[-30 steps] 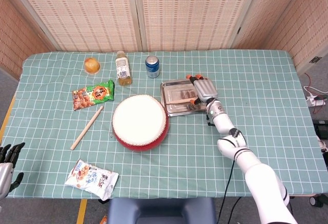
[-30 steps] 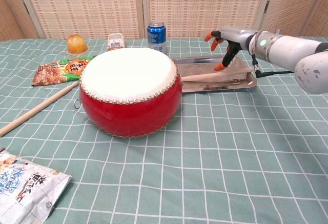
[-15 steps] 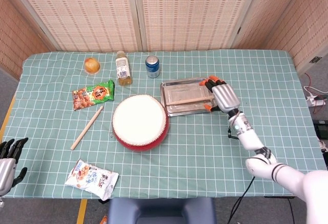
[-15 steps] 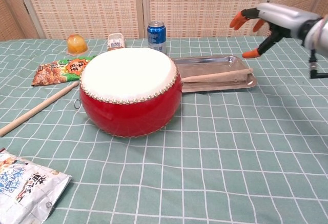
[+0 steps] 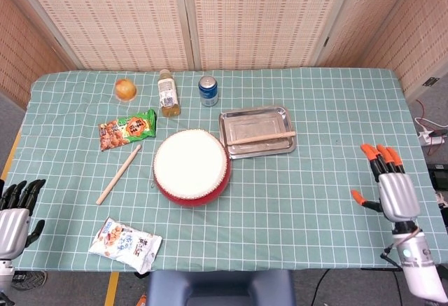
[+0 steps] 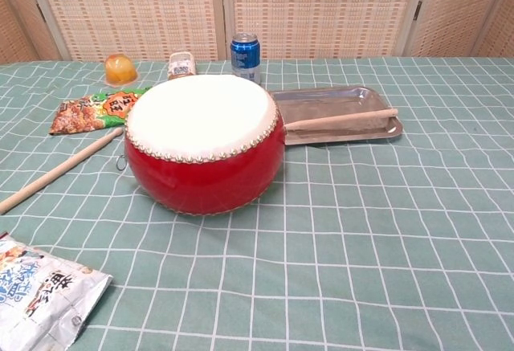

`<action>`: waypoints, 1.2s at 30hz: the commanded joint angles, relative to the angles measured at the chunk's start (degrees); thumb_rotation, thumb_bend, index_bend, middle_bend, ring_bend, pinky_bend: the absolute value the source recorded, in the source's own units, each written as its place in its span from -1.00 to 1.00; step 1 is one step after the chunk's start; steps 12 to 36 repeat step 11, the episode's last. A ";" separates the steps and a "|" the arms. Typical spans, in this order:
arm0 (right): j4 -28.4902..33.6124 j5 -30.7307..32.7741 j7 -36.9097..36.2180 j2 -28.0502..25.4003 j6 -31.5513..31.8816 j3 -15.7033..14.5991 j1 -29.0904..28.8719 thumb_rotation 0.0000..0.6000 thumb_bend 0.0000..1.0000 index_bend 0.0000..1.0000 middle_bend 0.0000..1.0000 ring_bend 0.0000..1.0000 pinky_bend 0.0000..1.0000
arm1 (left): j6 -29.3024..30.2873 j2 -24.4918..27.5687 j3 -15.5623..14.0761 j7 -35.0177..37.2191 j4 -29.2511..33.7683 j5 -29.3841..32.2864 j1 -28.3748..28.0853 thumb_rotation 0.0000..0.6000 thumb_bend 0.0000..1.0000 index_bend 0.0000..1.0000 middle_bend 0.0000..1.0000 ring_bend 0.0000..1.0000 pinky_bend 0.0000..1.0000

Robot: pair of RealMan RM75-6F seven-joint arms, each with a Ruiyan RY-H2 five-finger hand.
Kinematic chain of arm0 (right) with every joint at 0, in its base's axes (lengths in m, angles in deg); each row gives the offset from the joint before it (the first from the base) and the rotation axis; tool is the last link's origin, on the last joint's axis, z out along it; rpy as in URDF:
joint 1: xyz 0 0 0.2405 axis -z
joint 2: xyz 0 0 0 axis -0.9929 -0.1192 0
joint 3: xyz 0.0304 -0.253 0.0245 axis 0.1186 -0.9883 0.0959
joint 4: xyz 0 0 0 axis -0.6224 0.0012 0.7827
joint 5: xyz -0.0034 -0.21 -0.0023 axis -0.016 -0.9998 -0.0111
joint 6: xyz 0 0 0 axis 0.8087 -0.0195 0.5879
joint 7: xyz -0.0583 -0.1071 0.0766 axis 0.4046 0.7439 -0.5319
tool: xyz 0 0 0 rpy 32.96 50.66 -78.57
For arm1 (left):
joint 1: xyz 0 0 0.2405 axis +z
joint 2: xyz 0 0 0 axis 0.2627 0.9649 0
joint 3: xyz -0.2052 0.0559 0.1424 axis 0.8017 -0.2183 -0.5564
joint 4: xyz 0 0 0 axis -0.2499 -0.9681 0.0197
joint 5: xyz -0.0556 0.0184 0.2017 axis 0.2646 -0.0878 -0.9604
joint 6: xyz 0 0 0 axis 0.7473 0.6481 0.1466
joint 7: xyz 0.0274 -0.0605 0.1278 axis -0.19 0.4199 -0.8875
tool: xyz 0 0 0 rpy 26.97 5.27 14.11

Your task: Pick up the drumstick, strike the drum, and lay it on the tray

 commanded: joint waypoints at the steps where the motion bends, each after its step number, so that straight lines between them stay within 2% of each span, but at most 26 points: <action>1: 2.02 -2.59 -1.20 -0.60 3.28 -2.47 3.79 1.00 -0.59 -1.00 -0.94 -1.00 -1.00 | 0.56 -0.31 0.46 -0.83 0.65 0.33 -0.11 1.00 -0.38 -0.91 -0.89 -1.00 -0.95; 11: 6.48 -7.09 -2.04 -3.28 5.95 -4.25 8.05 1.00 -0.59 -1.00 -0.98 -1.00 -1.00 | 2.49 -1.40 1.09 -2.51 0.67 0.10 -0.05 1.00 -0.38 -0.93 -0.92 -1.00 -0.97; 36: 6.48 -7.09 -2.04 -3.28 5.95 -4.25 8.05 1.00 -0.59 -1.00 -0.98 -1.00 -1.00 | 2.49 -1.40 1.09 -2.51 0.67 0.10 -0.05 1.00 -0.38 -0.93 -0.92 -1.00 -0.97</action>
